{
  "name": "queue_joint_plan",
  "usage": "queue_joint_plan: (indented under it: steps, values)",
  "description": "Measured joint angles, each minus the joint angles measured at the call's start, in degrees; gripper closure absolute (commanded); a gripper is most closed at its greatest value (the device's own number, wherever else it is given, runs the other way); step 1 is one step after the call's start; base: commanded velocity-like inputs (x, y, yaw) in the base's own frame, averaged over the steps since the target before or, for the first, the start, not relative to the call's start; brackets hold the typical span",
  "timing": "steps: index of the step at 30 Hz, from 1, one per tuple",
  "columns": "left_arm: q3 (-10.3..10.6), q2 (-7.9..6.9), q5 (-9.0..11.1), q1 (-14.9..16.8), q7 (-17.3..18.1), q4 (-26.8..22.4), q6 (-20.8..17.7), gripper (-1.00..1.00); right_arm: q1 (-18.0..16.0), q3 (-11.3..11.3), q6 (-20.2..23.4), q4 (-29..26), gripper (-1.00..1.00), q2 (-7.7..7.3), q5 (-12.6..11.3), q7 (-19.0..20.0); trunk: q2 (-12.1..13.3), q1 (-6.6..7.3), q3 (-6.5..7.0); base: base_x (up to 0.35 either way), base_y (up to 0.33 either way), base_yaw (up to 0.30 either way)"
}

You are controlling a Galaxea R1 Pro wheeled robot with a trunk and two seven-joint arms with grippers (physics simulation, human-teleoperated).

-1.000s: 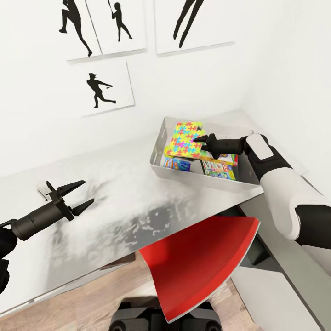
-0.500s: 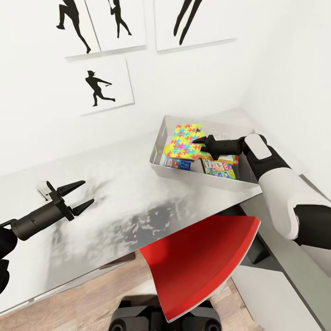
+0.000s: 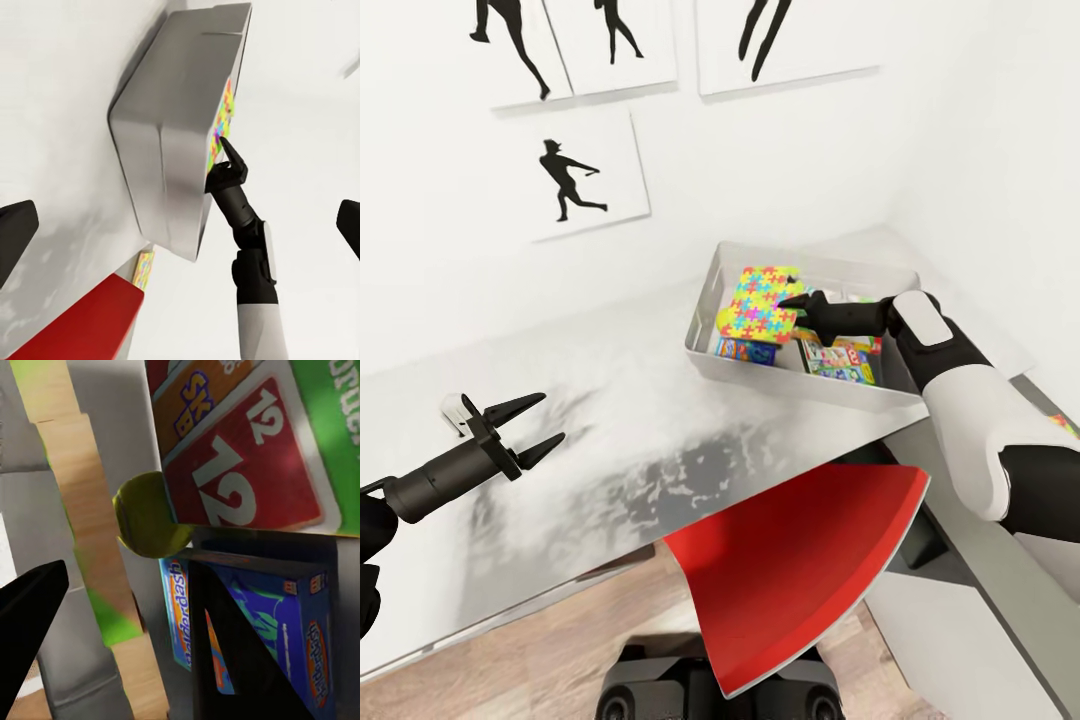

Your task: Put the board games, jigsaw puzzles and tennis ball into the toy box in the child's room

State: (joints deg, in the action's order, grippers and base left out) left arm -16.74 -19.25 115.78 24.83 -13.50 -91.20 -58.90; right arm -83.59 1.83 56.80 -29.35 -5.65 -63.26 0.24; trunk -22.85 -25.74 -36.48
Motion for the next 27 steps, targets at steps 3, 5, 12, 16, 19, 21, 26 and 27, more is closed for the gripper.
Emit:
queue_joint_plan:
  steps: [3, 5, 12, 16, 19, 21, 26, 27]
  values:
    - [0.00, 0.00, 0.00, 0.00, 0.02, 0.00, 0.00, -1.00, 0.05, -0.06, -0.01, -0.05, 1.00, -0.04, -0.55, 0.00, 0.00, 0.00, -0.18, 0.000, 0.000, 0.024]
    - [0.00, 0.00, 0.00, 0.00, 0.03, 0.00, 0.00, -1.00, 0.06, -0.08, -0.01, -0.07, 1.00, -0.06, -0.73, 0.00, -0.01, 0.01, -0.26, 0.000, 0.000, 0.017]
    - [0.00, 0.00, 0.01, 0.00, 0.03, 0.01, -0.01, -1.00, 0.12, -0.10, -0.02, -0.12, 1.00, -0.16, -1.22, 0.02, -0.01, 0.01, -0.38, 0.000, 0.000, 0.007]
    - [0.01, 0.00, 0.01, 0.01, 0.01, 0.01, 0.00, -1.00, 0.15, -0.13, -0.02, -0.12, 1.00, -0.19, -1.34, 0.02, -0.01, 0.01, -0.40, 0.000, 0.000, 0.002]
    - [0.01, 0.00, 0.01, 0.01, 0.00, 0.01, 0.00, -1.00, 0.15, -0.17, -0.03, -0.13, 1.00, -0.28, -1.38, 0.02, -0.01, 0.01, -0.41, 0.000, 0.000, 0.001]
    - [0.00, 0.00, 0.01, 0.01, -0.02, 0.00, 0.00, -1.00, 0.18, 0.10, 0.05, -0.03, -1.00, -0.35, 2.79, -0.07, 0.02, -0.01, -0.42, 0.000, 0.000, 0.000]
    - [0.00, 0.00, 0.01, 0.01, -0.01, 0.00, 0.00, -1.00, 0.02, 0.09, 0.05, -0.07, -1.00, -0.51, 2.89, -0.13, 0.02, -0.01, -0.42, 0.000, 0.000, 0.000]
    - [0.00, 0.00, 0.01, 0.01, 0.00, 0.00, 0.00, -1.00, -0.01, 0.09, 0.05, -0.07, -1.00, -0.55, 2.88, -0.14, 0.02, -0.01, -0.42, 0.000, 0.000, 0.000]
